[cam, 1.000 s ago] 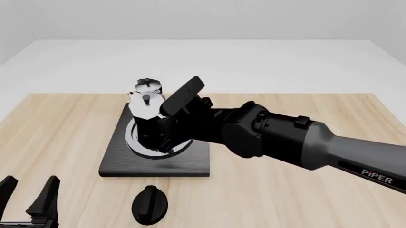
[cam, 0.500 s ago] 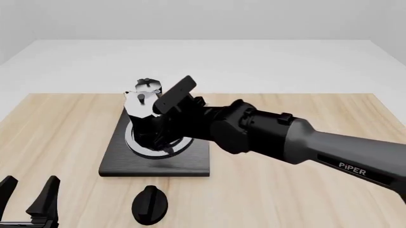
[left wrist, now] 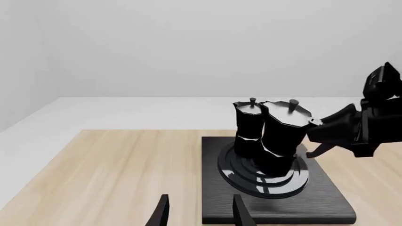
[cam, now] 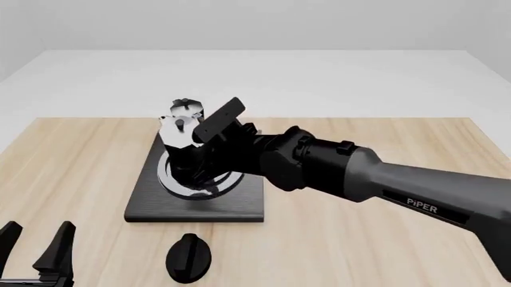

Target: Put both moka pots on the stove.

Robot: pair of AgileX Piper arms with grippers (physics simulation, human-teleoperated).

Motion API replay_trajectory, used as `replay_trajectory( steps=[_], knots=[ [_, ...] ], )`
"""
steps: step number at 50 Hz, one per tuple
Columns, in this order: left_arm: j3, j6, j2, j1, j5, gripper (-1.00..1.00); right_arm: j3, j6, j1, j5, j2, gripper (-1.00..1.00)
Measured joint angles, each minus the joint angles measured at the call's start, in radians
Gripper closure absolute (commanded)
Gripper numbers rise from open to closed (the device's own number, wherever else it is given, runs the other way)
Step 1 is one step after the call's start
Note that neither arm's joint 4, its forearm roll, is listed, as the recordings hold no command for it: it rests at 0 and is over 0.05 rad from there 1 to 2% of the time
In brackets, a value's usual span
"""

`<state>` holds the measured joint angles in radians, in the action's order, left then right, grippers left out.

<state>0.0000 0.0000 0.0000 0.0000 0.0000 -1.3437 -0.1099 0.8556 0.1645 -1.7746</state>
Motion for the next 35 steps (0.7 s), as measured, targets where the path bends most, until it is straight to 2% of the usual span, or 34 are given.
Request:
replay_trajectory(
  steps=[35],
  knots=[
    [0.000,0.000,0.000,0.000,0.000,-1.00,-0.007,0.021,-0.005,-0.026,-0.055,1.00]
  ],
)
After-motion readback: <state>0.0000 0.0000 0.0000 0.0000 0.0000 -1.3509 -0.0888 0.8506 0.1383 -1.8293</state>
